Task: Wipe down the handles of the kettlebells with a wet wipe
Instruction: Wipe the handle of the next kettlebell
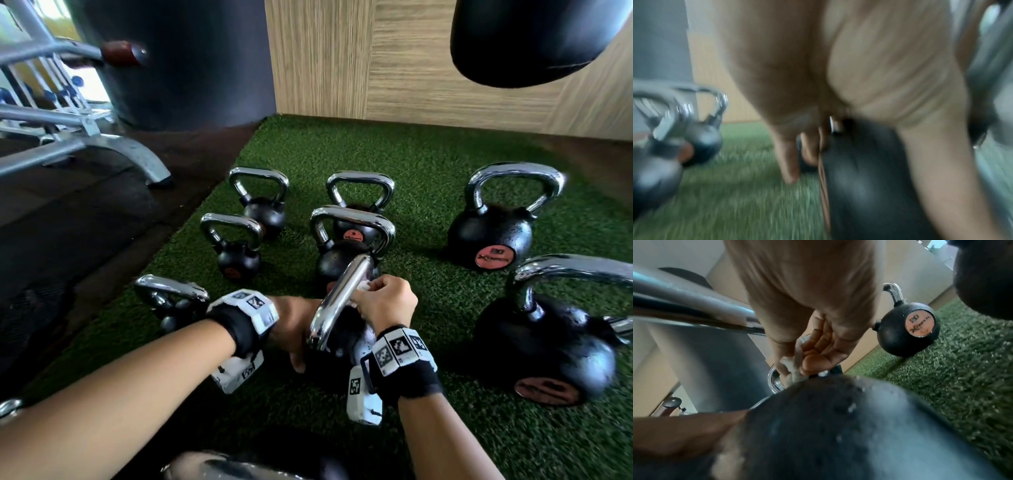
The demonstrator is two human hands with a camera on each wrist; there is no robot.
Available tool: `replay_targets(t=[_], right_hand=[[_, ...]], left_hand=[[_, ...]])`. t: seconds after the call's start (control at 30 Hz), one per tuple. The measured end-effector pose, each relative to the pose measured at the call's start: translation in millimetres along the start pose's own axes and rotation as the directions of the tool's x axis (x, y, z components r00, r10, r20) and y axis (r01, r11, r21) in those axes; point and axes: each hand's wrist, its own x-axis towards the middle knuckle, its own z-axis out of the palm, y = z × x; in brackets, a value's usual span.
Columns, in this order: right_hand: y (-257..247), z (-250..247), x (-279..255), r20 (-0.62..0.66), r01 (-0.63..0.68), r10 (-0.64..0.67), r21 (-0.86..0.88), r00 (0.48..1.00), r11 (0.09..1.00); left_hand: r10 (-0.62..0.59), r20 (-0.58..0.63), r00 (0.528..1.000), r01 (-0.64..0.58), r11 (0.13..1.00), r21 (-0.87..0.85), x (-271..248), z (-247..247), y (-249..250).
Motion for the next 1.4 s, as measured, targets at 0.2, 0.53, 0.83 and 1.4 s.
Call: replay_targets(t=[0.2, 0.53, 0.83, 1.4], right_hand=[[-6, -16, -1, 0.076, 0.12, -0.117, -0.036, 0.99, 0.992], [-22, -40, 5, 0.225, 0.529, -0.488, -0.189, 0.843, 0.827], [9, -67, -35, 0.111, 0.531, -0.519, -0.221, 0.847, 0.818], [-17, -120, -92, 0.205, 0.434, -0.387, -0.294, 0.899, 0.852]], left_hand=[[0.012, -0.09, 0.996, -0.042, 0.938, -0.343, -45, -52, 4], [-0.015, -0.199, 0.98, 0.028, 0.998, 0.062, -41, -55, 46], [0.138, 0.038, 0.99, -0.141, 0.906, 0.4, -36, -106, 27], [0.137, -0.423, 0.896, -0.107, 0.99, 0.095, -88, -64, -32]])
